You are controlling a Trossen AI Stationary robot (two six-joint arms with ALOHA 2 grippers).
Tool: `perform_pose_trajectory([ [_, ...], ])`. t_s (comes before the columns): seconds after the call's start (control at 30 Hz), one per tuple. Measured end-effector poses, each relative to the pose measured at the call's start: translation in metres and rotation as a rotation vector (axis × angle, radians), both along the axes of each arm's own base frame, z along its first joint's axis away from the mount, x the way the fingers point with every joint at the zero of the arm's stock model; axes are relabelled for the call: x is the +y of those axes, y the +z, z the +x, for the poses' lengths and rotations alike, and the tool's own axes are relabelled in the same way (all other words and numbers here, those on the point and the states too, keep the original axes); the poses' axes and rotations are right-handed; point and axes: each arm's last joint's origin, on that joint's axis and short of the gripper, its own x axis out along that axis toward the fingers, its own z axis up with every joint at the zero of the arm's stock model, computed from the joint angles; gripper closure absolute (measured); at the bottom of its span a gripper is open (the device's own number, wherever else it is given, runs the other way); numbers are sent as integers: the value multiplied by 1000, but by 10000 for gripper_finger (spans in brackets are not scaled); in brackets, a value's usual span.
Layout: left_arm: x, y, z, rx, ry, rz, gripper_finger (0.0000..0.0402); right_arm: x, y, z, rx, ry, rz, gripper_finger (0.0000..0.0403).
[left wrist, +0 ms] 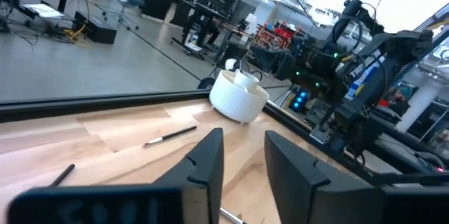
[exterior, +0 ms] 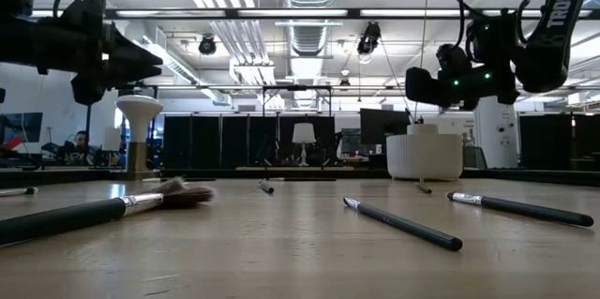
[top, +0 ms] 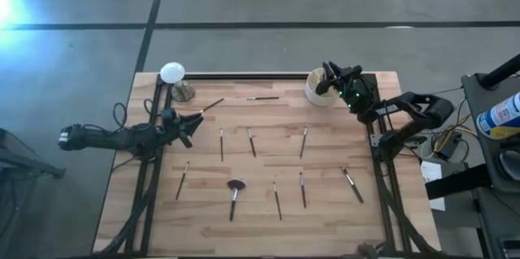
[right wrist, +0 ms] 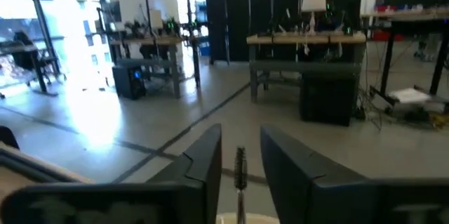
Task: Put items in baskets/containers
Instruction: Put the black eyeshadow brush into the white pen organizer
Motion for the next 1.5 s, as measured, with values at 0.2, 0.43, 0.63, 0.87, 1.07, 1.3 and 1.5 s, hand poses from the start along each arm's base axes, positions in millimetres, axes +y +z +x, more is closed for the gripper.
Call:
perform_pose_trajectory([
  [0.2, 0, 2, 2, 39, -9, 2, 391, 6, 9, -4, 31, -2, 41, 293],
  [0.43, -2, 18, 6, 120, -38, -40, 401, 27, 27, -9, 93, 50, 64, 371],
  [0.63, -4, 25, 18, 258, -69, -139, 401, 52, 32, -4, 139, 147, 103, 394],
  [0.87, -9, 35, 39, 461, -105, -307, 401, 78, 33, 8, 136, 269, 92, 394],
  [1.07, -19, 39, 53, 678, -95, -488, 401, 95, 27, 20, 163, 377, 93, 394],
  [1.3, -40, 33, 67, 791, -73, -683, 401, 103, 22, 33, 127, 531, 66, 394],
  [1.5, -53, 32, 71, 750, 16, -832, 401, 101, 9, 37, 180, 528, 103, 394],
])
